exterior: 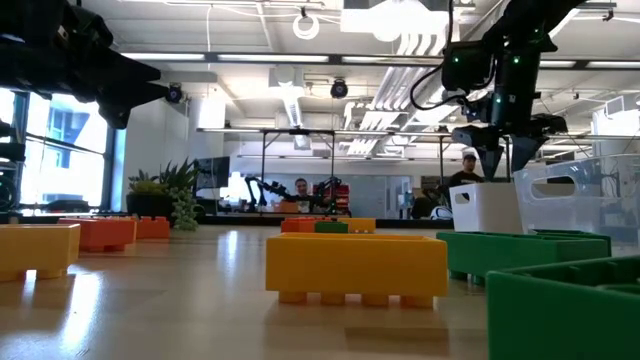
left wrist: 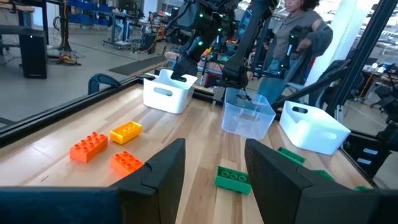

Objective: Sort & place blocks by color
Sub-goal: Put the orange game piece into the transparent bin

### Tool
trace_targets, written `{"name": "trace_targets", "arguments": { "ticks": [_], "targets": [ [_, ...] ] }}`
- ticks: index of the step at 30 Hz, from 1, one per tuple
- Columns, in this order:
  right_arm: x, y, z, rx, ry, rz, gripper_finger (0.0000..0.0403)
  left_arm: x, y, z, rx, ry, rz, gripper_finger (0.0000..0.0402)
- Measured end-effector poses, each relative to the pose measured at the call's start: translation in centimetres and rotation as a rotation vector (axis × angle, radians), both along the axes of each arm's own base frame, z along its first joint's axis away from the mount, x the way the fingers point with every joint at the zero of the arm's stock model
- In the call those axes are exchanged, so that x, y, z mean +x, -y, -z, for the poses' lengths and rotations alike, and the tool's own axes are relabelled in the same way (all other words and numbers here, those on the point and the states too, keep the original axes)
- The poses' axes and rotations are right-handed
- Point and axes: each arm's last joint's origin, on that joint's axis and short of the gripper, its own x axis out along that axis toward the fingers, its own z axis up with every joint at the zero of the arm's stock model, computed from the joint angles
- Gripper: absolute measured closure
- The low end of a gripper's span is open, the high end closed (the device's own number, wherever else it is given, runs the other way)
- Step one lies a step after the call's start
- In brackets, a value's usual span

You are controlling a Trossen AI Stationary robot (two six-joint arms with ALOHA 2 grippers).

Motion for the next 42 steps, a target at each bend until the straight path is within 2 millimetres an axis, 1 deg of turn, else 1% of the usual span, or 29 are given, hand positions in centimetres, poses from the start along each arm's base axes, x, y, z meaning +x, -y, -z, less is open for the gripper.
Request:
{"name": "trace_targets", "arguments": {
  "ticks": [4,9,12,14,19,24,28,31,35,38,42],
  "targets": [
    [0.1,0.0,0.0,-0.005,0.008,-0.002,0.0153,0.0,0.0,0.0,0.000,0.000,0.000,0.0235],
    [0.1,0.0,0.0,-0.004,0.008,-0.003,0.0153,0.0,0.0,0.0,0.017,0.000,0.000,0.0199],
    [0.1,0.0,0.0,-0.004,0.005,-0.008,0.0153,0.0,-0.1,-0.5,0.042,0.043,-0.026,0.0181],
    [0.1,0.0,0.0,-0.001,0.000,-0.021,0.0153,0.0,-0.1,-0.9,0.052,0.076,-0.025,0.0178],
    [0.2,0.0,-0.1,0.013,0.024,-0.030,0.0153,0.0,0.2,-1.6,0.154,0.136,0.056,0.0182],
    [0.7,-0.2,-0.8,0.013,0.133,-0.063,0.0153,0.2,0.2,-1.9,0.193,0.150,0.063,0.0183],
    [1.7,-1.0,-1.9,-0.036,0.264,-0.129,0.0153,0.6,0.2,-2.1,0.193,0.148,0.080,0.0183],
    [2.3,-1.8,-2.9,-0.089,0.351,-0.194,0.0153,0.8,0.1,-3.1,0.182,0.134,0.085,0.0183],
    [2.9,-2.7,-4.2,-0.121,0.469,-0.263,0.0153,1.4,0.1,-4.8,0.172,0.058,0.129,0.0183],
    [3.2,-3.3,-4.8,-0.134,0.529,-0.300,0.0153,2.0,0.1,-5.8,0.161,-0.043,0.149,0.0183],
    [3.5,-4.0,-5.0,-0.149,0.538,-0.348,0.0153,3.1,0.0,-6.5,0.172,-0.206,0.225,0.0184]
  ]
}}
